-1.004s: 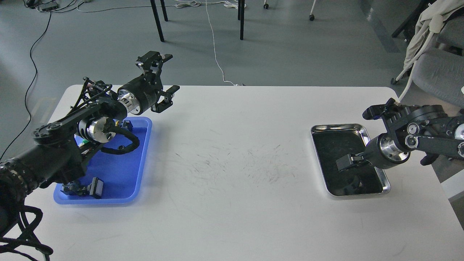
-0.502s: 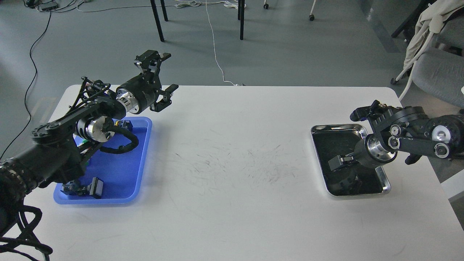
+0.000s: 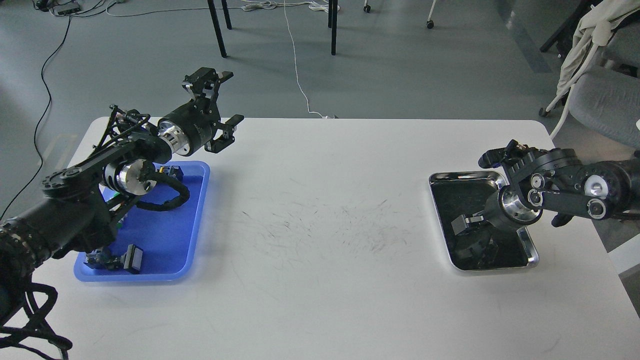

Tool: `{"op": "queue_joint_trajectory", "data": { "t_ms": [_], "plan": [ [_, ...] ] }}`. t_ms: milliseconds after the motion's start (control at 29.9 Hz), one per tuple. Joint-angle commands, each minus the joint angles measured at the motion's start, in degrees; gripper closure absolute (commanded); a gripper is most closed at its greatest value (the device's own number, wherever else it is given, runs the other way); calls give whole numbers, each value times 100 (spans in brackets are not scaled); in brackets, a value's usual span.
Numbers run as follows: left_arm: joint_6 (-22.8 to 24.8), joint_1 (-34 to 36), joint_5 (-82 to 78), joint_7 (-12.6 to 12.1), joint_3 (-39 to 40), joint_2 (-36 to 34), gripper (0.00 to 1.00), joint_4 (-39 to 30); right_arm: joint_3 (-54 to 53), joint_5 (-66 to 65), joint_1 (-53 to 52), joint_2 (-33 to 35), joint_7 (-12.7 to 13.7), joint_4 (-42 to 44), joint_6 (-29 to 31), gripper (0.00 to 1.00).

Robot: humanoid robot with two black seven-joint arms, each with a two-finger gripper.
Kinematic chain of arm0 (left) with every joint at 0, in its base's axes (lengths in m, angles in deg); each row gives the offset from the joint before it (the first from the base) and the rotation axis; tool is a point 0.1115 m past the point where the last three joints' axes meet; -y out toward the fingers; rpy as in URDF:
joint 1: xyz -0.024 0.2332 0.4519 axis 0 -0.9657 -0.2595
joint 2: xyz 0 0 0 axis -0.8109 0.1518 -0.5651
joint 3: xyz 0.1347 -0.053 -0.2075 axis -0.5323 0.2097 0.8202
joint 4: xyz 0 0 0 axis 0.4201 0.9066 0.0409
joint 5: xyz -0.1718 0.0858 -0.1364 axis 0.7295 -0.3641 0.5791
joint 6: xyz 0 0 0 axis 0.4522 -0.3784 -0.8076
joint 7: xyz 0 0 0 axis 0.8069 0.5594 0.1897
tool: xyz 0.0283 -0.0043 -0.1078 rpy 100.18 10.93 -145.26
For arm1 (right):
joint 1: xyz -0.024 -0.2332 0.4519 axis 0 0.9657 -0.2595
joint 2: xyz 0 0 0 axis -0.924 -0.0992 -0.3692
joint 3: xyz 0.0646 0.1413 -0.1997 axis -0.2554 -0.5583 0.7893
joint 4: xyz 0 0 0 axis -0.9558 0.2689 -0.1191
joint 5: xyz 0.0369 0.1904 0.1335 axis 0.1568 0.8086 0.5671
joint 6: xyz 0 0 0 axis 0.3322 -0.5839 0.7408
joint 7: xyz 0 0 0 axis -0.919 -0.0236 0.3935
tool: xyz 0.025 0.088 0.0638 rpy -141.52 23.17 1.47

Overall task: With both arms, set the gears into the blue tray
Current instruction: 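Grasp another small black part in the metal tray with the right gripper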

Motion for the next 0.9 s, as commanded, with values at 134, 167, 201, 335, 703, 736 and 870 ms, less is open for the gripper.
{"op": "queue_joint_trajectory", "data": {
  "t_ms": [134,167,201,335,703,736,870],
  "plan": [
    [-4,9,-9,0,-1,-4,2,0,0,-20,-8,-43,-3,26,-67,42],
    [-4,9,-9,0,-1,5,2,0,0,-11,-8,-43,-3,52,-67,44],
    [-4,9,-9,0,8,-4,2,0,9,-11,-8,-43,-3,78,-67,46],
    [-4,9,-9,-1,-1,5,2,0,9,-20,-7,-52,-3,87,-67,59],
    [-4,9,-9,-1,-1,-4,2,17,0,-11,-16,-87,-56,114,-40,93],
    [-4,9,-9,0,8,-4,2,17,0,-3,-16,-87,-56,131,-40,93],
    [-4,9,-9,0,8,-4,2,17,0,6,-60,-87,-65,131,-32,96]
  ]
}}
